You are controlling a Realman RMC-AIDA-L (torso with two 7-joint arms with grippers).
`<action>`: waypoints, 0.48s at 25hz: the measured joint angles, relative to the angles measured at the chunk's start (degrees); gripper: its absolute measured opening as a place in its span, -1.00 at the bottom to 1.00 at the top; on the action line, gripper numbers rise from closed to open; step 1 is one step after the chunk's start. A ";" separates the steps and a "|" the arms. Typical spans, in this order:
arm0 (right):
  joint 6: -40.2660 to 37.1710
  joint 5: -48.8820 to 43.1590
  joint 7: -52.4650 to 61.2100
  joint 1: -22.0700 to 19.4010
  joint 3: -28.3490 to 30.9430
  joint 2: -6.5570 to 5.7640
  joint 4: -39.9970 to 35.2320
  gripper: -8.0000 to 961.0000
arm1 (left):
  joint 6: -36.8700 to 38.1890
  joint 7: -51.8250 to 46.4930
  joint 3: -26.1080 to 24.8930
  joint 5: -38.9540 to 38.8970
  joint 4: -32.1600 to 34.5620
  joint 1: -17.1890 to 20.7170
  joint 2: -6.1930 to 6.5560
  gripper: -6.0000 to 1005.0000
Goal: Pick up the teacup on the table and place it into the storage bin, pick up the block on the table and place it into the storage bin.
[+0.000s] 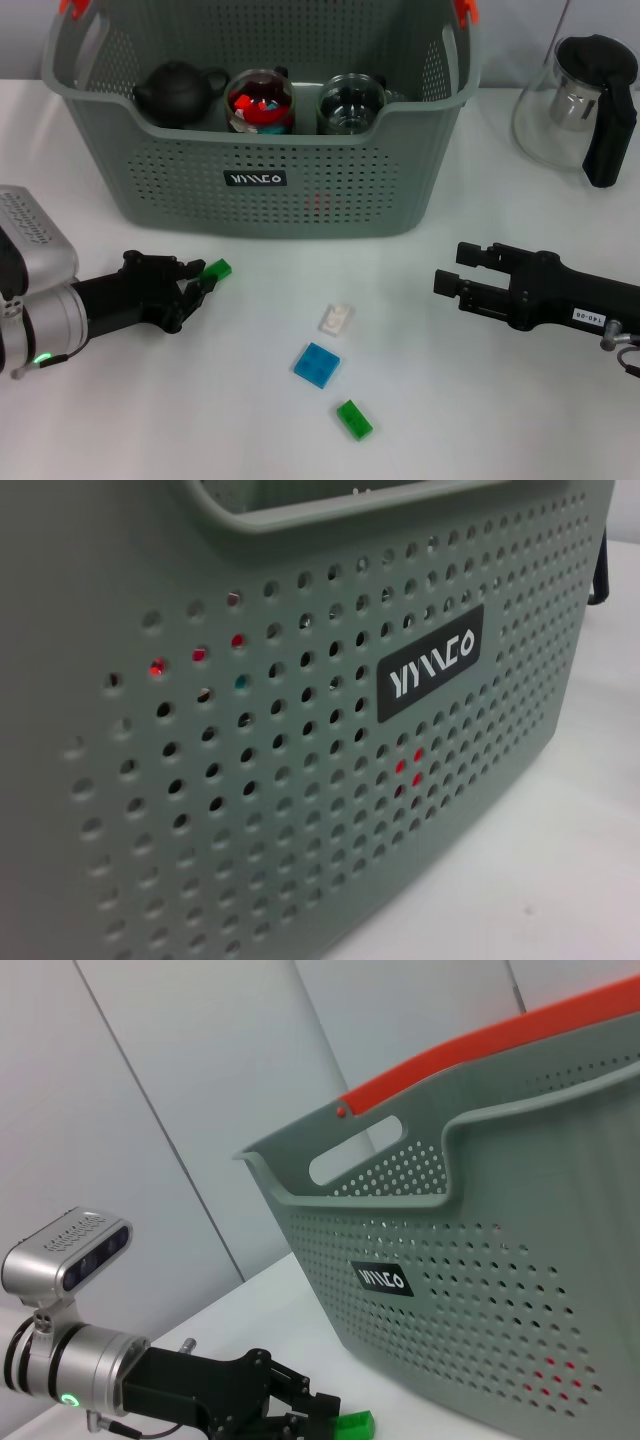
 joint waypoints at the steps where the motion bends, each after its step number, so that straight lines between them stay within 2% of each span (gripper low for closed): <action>1: 0.01 0.01 0.00 0.01 0.00 -0.03 0.00 0.49 | -0.01 -0.01 0.17 0.01 0.02 -0.03 0.00 -0.62; 7: 0.04 0.06 0.00 0.14 0.00 -0.07 0.00 0.49 | 2.32 -0.51 -0.10 0.01 0.93 0.02 0.09 -0.62; 9: -0.04 0.11 0.00 0.12 0.00 -0.12 0.00 0.49 | 5.91 -1.15 -0.86 0.02 1.97 0.27 0.45 -0.62; 12: -0.16 0.14 0.00 0.07 0.00 -0.17 0.00 0.49 | 15.57 -4.67 -1.65 0.40 5.45 0.79 1.87 -0.62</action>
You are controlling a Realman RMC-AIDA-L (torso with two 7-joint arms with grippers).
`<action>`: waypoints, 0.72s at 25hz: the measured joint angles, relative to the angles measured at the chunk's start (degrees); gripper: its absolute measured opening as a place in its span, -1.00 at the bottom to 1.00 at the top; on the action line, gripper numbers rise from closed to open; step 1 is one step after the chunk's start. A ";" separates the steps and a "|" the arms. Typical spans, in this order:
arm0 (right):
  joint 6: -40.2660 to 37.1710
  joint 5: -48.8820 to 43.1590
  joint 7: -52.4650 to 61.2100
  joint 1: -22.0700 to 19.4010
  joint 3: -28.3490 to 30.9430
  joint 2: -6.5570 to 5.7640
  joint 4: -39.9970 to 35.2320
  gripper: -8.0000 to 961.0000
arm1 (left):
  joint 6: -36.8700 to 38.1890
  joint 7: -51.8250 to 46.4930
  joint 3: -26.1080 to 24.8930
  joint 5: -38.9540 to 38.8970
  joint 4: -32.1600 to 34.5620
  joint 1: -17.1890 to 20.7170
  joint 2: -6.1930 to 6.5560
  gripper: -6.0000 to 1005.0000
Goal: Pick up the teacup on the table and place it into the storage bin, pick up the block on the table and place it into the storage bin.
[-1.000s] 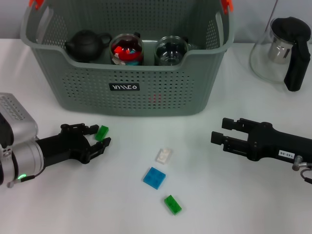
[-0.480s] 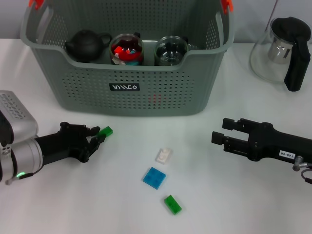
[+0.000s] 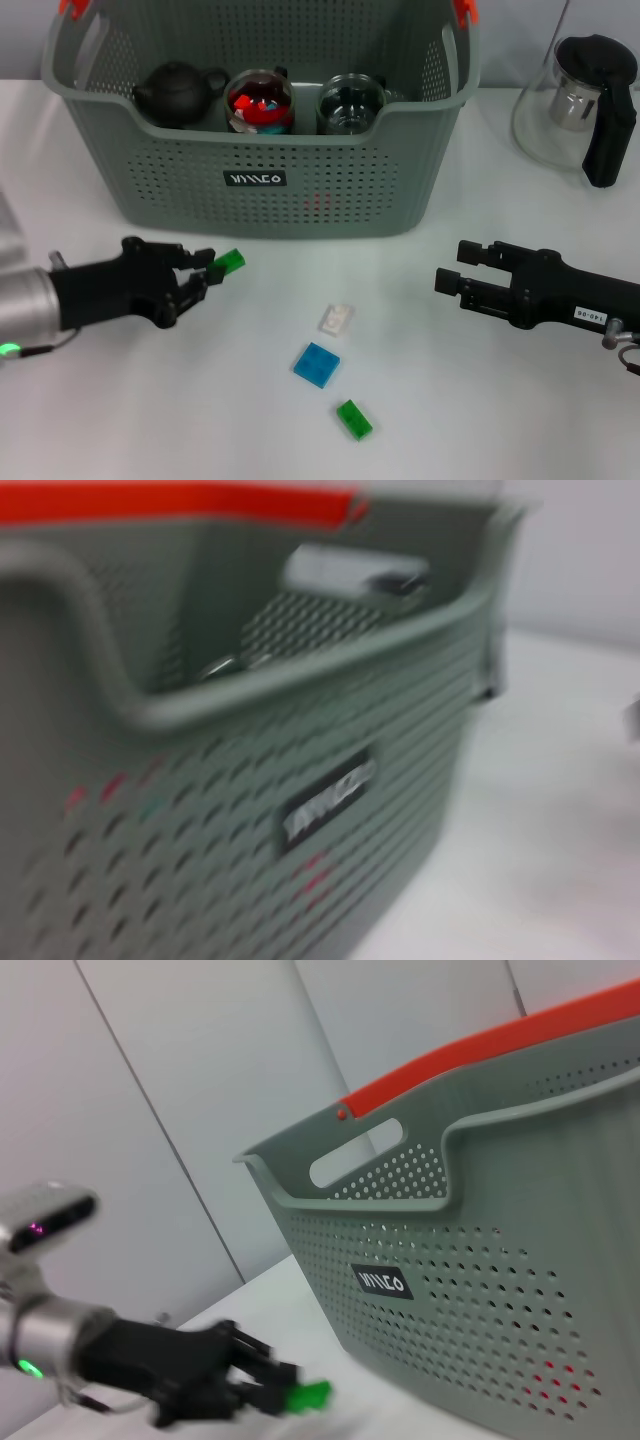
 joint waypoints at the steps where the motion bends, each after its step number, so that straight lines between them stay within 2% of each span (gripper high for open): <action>1: -0.01 0.01 0.00 0.00 0.00 0.00 0.00 0.49 | 5.23 -2.11 -0.51 0.30 1.75 0.00 0.91 -0.62; 5: 0.09 0.01 0.00 0.22 0.00 0.02 0.00 0.49 | 21.64 -6.59 -4.54 0.70 5.89 -2.06 3.53 -0.61; 9: 0.31 -0.04 0.00 0.43 0.00 0.12 0.00 0.49 | 30.98 -12.44 -10.07 -1.21 9.12 -7.33 5.02 -0.61; 13: 0.23 -0.11 0.00 0.44 0.00 0.21 0.00 0.49 | 27.75 -18.92 -11.04 -2.61 14.73 -12.71 5.08 -0.61; 18: -0.08 -0.20 0.00 0.44 0.00 0.35 0.00 0.49 | 14.11 -23.82 -7.61 -2.10 17.70 -18.33 4.44 -0.61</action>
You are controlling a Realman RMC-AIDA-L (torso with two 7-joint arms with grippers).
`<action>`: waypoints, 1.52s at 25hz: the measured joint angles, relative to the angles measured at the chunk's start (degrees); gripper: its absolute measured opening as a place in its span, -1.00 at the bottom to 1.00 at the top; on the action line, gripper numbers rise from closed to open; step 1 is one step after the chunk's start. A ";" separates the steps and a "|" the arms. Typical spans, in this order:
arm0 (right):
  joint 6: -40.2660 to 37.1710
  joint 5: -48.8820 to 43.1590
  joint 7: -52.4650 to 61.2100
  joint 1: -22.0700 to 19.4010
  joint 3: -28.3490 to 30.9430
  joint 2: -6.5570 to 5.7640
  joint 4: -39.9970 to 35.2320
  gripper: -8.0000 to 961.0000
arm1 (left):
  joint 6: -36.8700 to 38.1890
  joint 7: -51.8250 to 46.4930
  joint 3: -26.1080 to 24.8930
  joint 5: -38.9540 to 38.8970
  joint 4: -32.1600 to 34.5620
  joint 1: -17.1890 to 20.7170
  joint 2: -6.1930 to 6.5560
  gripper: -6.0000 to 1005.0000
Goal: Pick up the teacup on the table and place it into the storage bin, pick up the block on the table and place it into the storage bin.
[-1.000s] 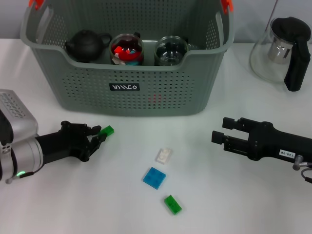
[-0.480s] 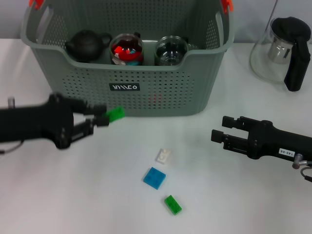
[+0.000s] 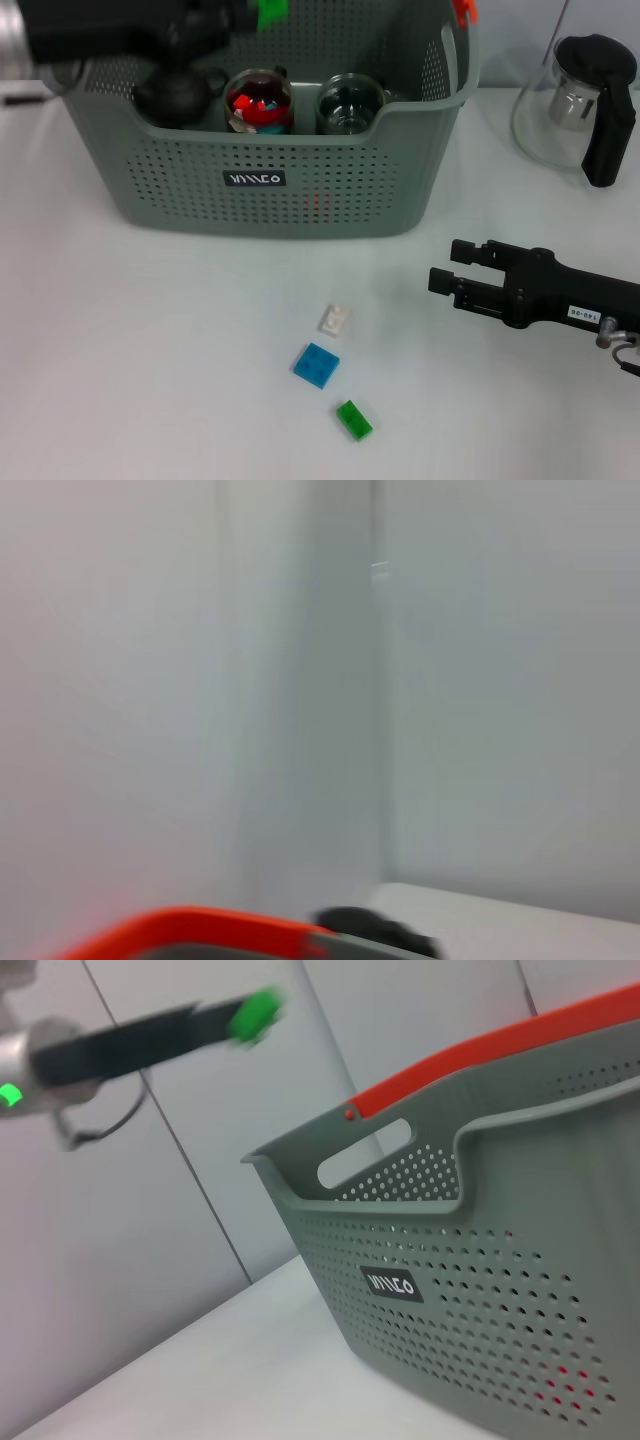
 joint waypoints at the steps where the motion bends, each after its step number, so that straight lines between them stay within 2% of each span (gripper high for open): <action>1: -0.02 0.01 0.00 0.00 0.00 0.01 0.00 0.49 | -3.33 -0.14 1.07 0.02 -0.28 -0.39 -0.22 -0.61; 3: -0.05 0.03 -0.01 -0.04 0.00 0.08 0.00 0.49 | -11.06 -0.11 4.36 0.07 -1.15 -0.67 -1.02 -0.61; 9: 0.31 -0.04 -0.03 0.16 0.00 0.19 -0.25 0.49 | -32.11 -0.03 16.56 0.24 -1.67 2.22 -3.99 -0.60; 16: 0.17 -0.03 0.00 0.36 0.00 0.13 -0.34 0.49 | -43.53 -0.29 24.48 2.34 -4.00 2.42 -5.10 -0.60; 20: 0.13 -0.04 0.00 0.33 0.00 0.11 -0.16 0.49 | -46.66 -2.11 25.65 3.08 -3.74 2.35 -5.82 -0.60; 23: 0.01 0.00 0.00 0.17 0.00 0.03 -0.07 0.49 | -46.16 -2.51 25.77 2.95 -2.80 2.66 -6.14 -0.42; 25: -0.03 0.05 0.00 0.01 0.00 0.03 -0.06 0.49 | -43.78 -2.64 25.82 2.28 -0.68 4.25 -6.41 -0.29; 29: -0.05 0.18 0.00 -0.35 0.05 -0.09 -0.03 0.49 | -30.46 0.05 25.14 -7.26 3.38 11.31 -6.10 0.04; 31: -0.04 0.23 0.00 -0.40 0.08 -0.12 -0.04 0.49 | -21.31 6.86 23.50 -12.60 1.33 15.00 -5.65 0.23; 33: 0.04 0.26 0.00 -0.23 0.09 -0.09 -0.06 0.49 | -14.78 14.81 21.93 -14.74 -2.28 17.34 -5.55 0.70; 35: 0.07 0.29 0.00 0.02 0.10 -0.08 -0.06 0.49 | -10.24 23.20 20.56 -14.91 -7.39 19.49 -5.59 0.71; 38: 0.01 0.30 0.02 0.21 0.09 0.02 -0.22 0.49 | -8.42 32.84 19.89 -13.12 -13.79 21.61 -5.62 0.74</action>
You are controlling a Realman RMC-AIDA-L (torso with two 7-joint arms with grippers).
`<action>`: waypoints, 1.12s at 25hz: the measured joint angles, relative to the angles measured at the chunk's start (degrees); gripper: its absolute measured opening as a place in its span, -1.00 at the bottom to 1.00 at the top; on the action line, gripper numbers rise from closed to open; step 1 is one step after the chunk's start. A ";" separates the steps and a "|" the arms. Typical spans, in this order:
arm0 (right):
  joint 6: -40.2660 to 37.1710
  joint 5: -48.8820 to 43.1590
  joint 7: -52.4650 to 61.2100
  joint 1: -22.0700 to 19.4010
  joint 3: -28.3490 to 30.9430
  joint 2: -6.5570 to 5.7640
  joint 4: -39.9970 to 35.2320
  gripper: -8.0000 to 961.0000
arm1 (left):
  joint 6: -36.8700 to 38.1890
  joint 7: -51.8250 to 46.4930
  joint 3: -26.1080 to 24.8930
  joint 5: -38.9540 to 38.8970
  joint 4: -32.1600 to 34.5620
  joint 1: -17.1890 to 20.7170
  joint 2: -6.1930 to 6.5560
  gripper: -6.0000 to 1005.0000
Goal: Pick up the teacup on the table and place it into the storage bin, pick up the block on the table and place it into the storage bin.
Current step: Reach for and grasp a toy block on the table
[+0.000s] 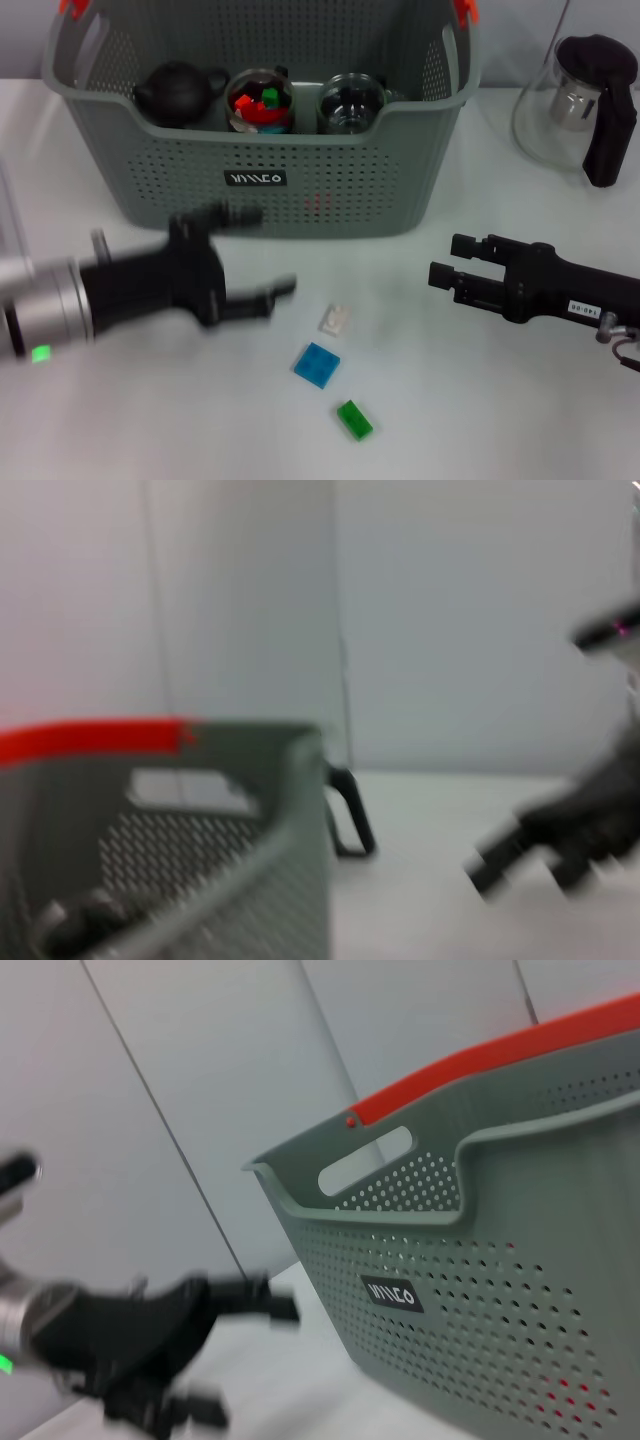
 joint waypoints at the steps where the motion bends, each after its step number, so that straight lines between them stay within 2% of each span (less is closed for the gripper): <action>1: -0.01 0.00 0.02 0.04 0.00 0.04 -0.07 0.49 | 0.01 1.63 -0.03 1.13 -0.95 0.34 -0.03 0.75; 5: -0.04 0.00 0.45 0.08 0.00 0.17 -0.10 0.49 | -0.40 5.44 -0.03 8.91 -3.13 0.78 -0.37 0.75; 7: -0.04 0.00 0.87 0.07 0.00 0.16 -0.13 0.49 | -0.45 5.56 0.22 10.23 -4.17 0.46 -0.40 0.74; 17: 0.23 -0.01 1.03 -0.15 0.00 0.19 0.11 0.49 | -6.68 11.18 1.65 11.32 -13.56 -4.07 -0.77 0.74; 28: 0.05 -0.01 1.04 -0.49 0.00 0.22 0.23 0.49 | -12.11 13.31 3.46 11.19 -17.61 -6.11 -0.93 0.67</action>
